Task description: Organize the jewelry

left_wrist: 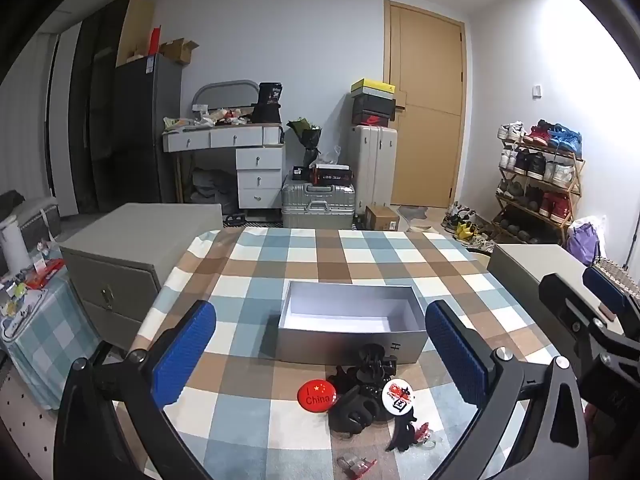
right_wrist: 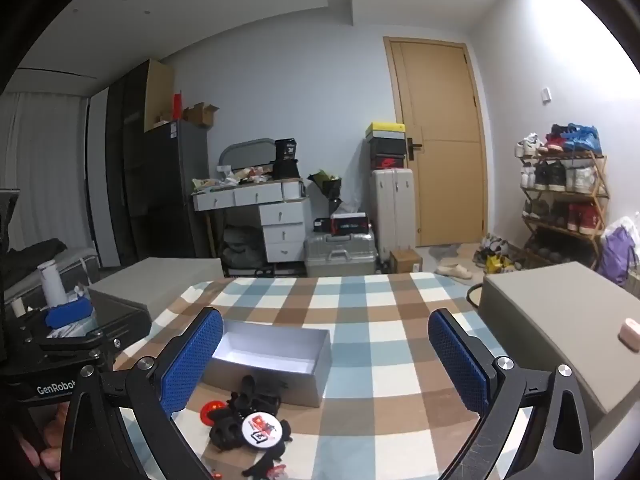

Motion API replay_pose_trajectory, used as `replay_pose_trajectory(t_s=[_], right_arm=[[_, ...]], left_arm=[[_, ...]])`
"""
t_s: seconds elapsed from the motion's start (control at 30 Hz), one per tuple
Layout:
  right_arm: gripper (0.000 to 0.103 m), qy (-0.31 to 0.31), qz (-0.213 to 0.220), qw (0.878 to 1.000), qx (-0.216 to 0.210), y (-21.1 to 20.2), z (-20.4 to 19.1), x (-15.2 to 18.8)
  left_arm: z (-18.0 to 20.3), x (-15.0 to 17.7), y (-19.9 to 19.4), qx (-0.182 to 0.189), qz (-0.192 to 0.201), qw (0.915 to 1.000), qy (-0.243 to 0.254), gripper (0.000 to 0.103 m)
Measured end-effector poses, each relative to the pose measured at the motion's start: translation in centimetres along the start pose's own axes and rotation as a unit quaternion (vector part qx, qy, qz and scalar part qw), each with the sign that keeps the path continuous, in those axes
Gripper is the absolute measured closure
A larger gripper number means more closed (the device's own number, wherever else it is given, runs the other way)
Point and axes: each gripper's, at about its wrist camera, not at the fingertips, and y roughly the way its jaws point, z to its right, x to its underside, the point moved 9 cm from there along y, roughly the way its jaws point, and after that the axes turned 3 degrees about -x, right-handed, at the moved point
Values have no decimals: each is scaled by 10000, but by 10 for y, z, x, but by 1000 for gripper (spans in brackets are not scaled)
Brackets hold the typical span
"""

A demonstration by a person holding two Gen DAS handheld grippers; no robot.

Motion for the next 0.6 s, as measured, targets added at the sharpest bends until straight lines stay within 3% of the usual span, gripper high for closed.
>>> replay_pose_trajectory(t_s=[0.13,0.33,0.6], right_arm=[[0,-97,134,9999,20,0,0,0],[0,-108,123,9999,7,-6,-7,-13],[0,-217,202,9996,-10,-12,-7,-4]], left_arm=[[-5,-1,0,-141,11,9999,-54,1],[-4,5,2,-47,-79,10000,31,1],[-5,3,0,-23,-78,10000,29,1]])
